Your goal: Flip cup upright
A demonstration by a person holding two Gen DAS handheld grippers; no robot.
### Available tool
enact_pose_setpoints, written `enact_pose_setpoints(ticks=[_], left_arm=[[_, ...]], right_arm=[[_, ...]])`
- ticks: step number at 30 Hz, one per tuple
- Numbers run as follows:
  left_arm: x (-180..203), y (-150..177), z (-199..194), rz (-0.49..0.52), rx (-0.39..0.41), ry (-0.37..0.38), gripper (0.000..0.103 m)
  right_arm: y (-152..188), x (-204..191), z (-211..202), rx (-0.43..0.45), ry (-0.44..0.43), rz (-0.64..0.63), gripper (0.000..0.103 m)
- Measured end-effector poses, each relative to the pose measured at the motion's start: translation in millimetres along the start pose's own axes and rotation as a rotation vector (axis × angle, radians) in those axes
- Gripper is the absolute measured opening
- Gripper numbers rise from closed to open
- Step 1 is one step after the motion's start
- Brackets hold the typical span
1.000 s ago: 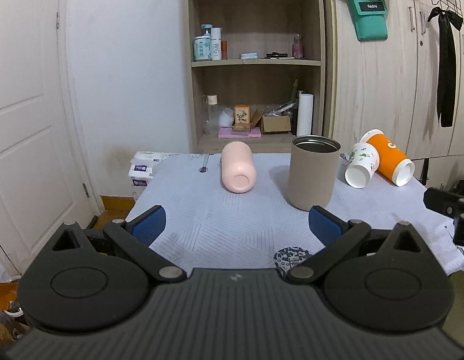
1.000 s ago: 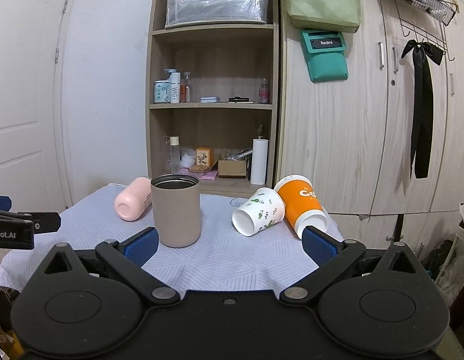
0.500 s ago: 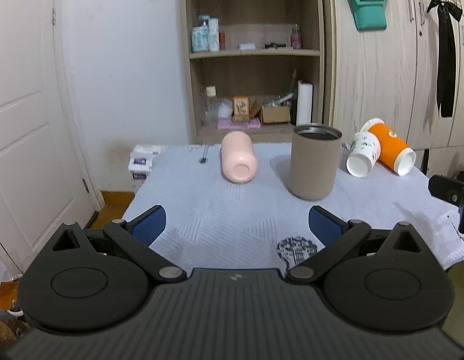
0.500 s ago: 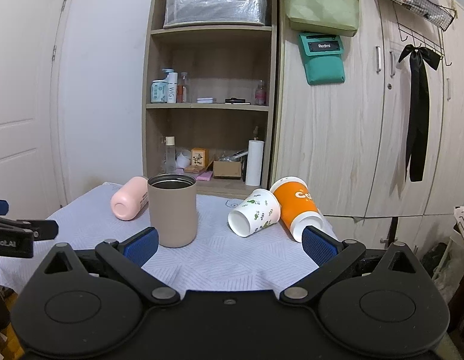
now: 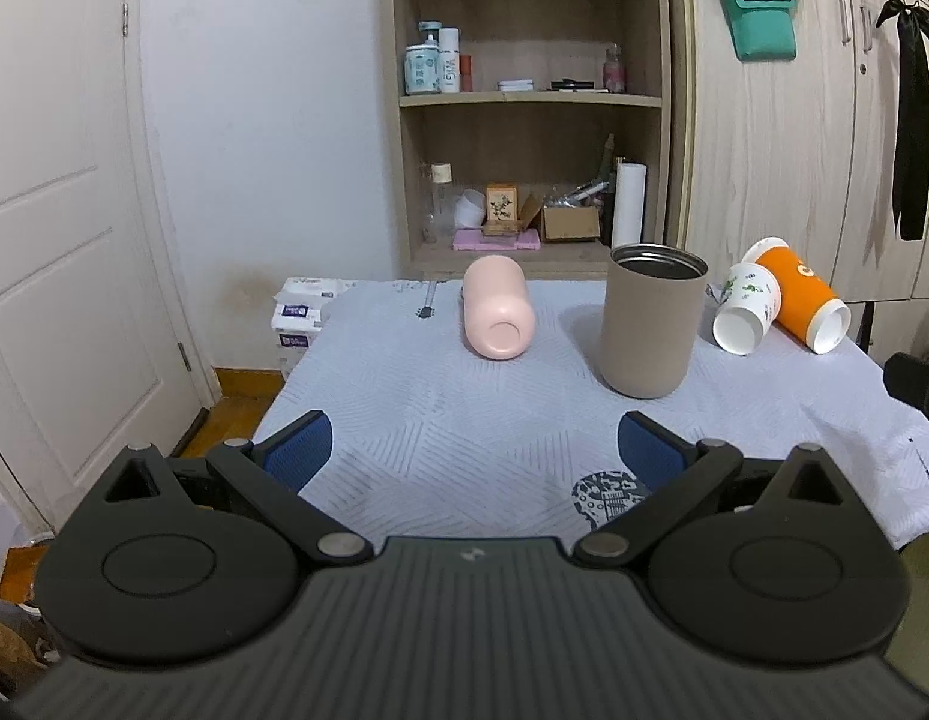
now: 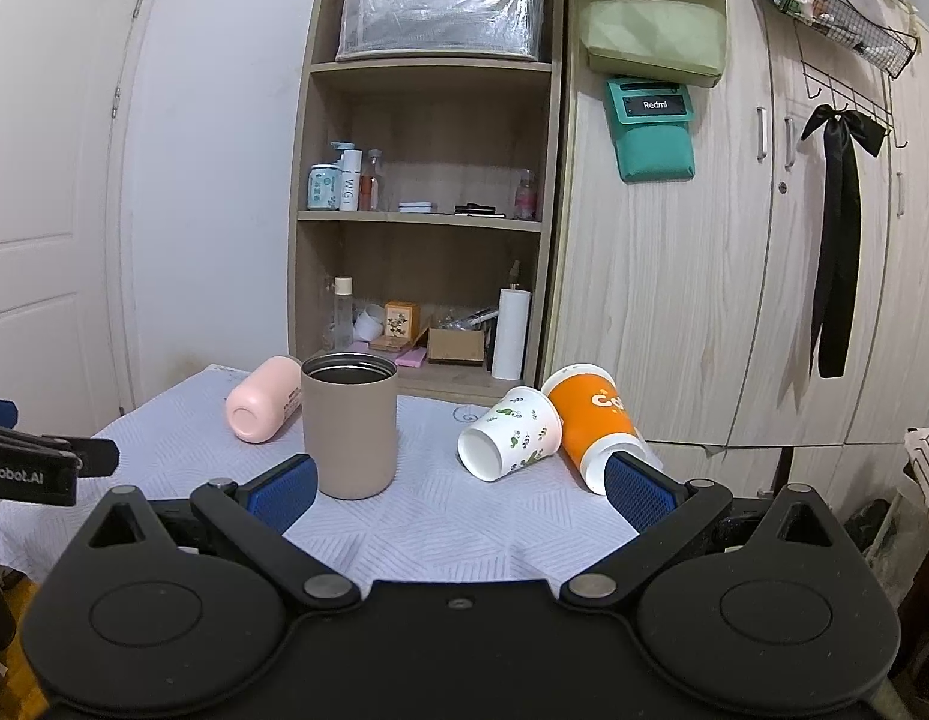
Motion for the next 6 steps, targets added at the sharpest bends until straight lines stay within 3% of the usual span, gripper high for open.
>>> enact_pose_setpoints(ticks=[6], left_arm=[[1.6,-1.7,-2.2,0.014,0.010,0.002,0.103]], right_arm=[[-0.5,0.0,-1.3,0.003,0.003,-0.001,0.103]])
Point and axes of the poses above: each gripper's, at about its wrist camera, not at the fingertips, and z roughly the way its jaws point, x to its right, y to its underside, the point moved 8 cm from there along z, roughly the way its jaws point, and after that the axes turned 1 degree about -y, right-handed, at the moved point
